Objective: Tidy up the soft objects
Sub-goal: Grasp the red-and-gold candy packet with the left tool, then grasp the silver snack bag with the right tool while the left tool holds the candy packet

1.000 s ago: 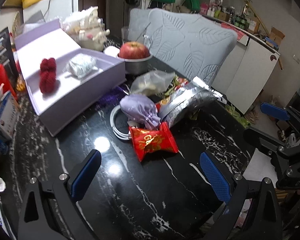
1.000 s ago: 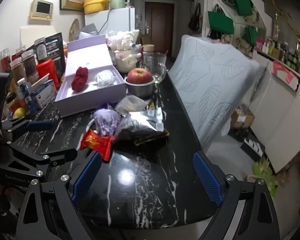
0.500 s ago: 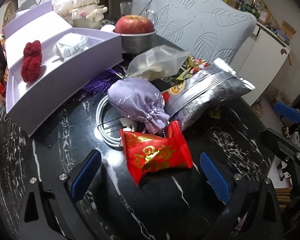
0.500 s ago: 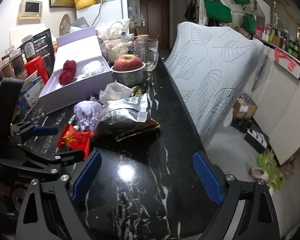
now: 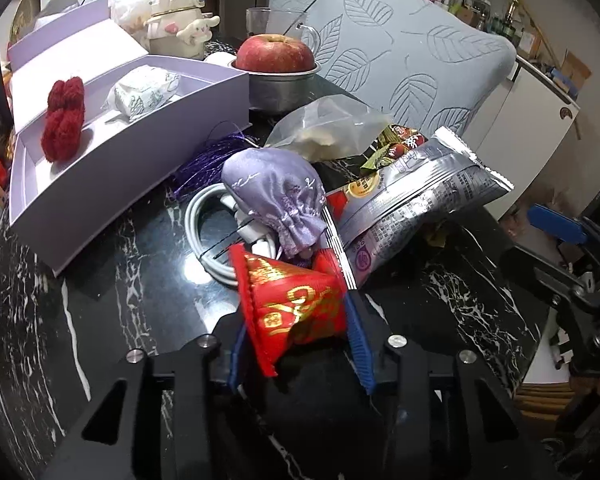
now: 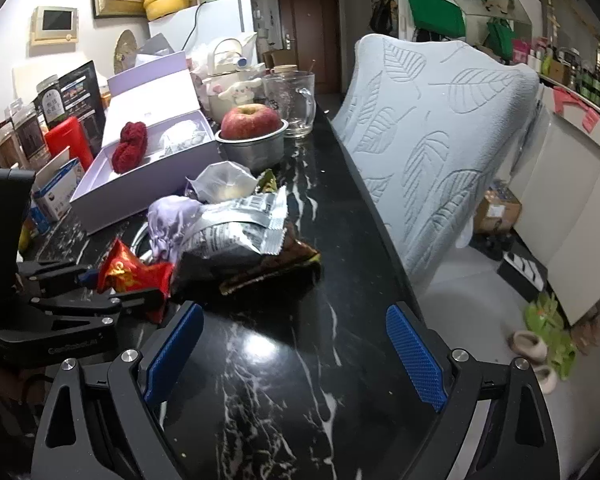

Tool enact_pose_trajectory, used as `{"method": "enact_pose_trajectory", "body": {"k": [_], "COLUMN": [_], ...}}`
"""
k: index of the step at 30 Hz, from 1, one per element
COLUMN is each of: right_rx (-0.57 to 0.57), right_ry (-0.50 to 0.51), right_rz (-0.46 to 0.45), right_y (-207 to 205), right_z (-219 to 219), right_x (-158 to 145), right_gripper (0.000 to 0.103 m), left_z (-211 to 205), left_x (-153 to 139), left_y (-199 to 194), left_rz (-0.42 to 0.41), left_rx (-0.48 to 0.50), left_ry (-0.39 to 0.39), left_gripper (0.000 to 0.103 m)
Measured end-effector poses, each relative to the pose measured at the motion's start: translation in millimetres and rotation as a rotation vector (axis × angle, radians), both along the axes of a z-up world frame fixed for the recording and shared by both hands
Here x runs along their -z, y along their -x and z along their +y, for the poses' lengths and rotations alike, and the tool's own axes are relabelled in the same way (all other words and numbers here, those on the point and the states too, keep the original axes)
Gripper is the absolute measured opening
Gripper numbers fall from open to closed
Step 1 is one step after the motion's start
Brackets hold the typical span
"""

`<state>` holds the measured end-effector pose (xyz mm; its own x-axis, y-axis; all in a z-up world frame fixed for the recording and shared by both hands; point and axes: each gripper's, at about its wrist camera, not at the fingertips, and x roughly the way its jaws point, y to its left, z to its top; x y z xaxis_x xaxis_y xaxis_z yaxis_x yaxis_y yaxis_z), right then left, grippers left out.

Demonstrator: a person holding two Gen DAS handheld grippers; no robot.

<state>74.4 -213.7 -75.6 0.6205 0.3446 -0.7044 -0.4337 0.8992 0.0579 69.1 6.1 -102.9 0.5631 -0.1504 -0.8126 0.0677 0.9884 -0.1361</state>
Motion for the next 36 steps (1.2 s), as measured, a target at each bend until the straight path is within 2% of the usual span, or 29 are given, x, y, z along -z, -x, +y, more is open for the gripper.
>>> {"method": "enact_pose_trajectory", "body": {"k": [7, 19, 20, 24, 27, 30, 36], "right_rx": [-0.030, -0.068, -0.071, -0.064, -0.065, -0.068, -0.081], "right_ry": [-0.047, -0.142, -0.141, -0.096, -0.092, -0.117, -0.135], "right_rz": [0.000, -0.008, -0.008, -0.045, -0.045, -0.029, -0.017], "right_y": [-8.7, -36.1, -37.3, -36.0, -35.8, -34.6, -20.8], "right_z": [12.4, 48.0, 51.3, 62.1, 60.0, 55.0, 48.1], "right_x": [-1.5, 7.7, 8.7, 8.4, 8.8, 8.6, 7.5], "right_gripper": [0.094, 0.092, 0.090, 0.069, 0.060, 0.055, 0.054], "left_z": [16.3, 56.4, 58.1, 62.7, 62.9, 59.4, 55.4], "left_x": [-7.8, -16.1, -16.2, -15.2, -15.3, -18.1, -22.4], "left_y": [16.3, 30.2, 30.5, 30.9, 30.8, 34.4, 44.2], "left_rz": [-0.010, -0.024, -0.023, -0.016, -0.017, -0.024, -0.033], "left_rx": [-0.012, -0.105, -0.108, -0.113, -0.110, -0.105, -0.102], "left_ry": [0.022, 0.034, 0.035, 0.042, 0.049, 0.047, 0.050], "left_gripper": [0.041, 0.041, 0.041, 0.041, 0.041, 0.041, 0.041]}}
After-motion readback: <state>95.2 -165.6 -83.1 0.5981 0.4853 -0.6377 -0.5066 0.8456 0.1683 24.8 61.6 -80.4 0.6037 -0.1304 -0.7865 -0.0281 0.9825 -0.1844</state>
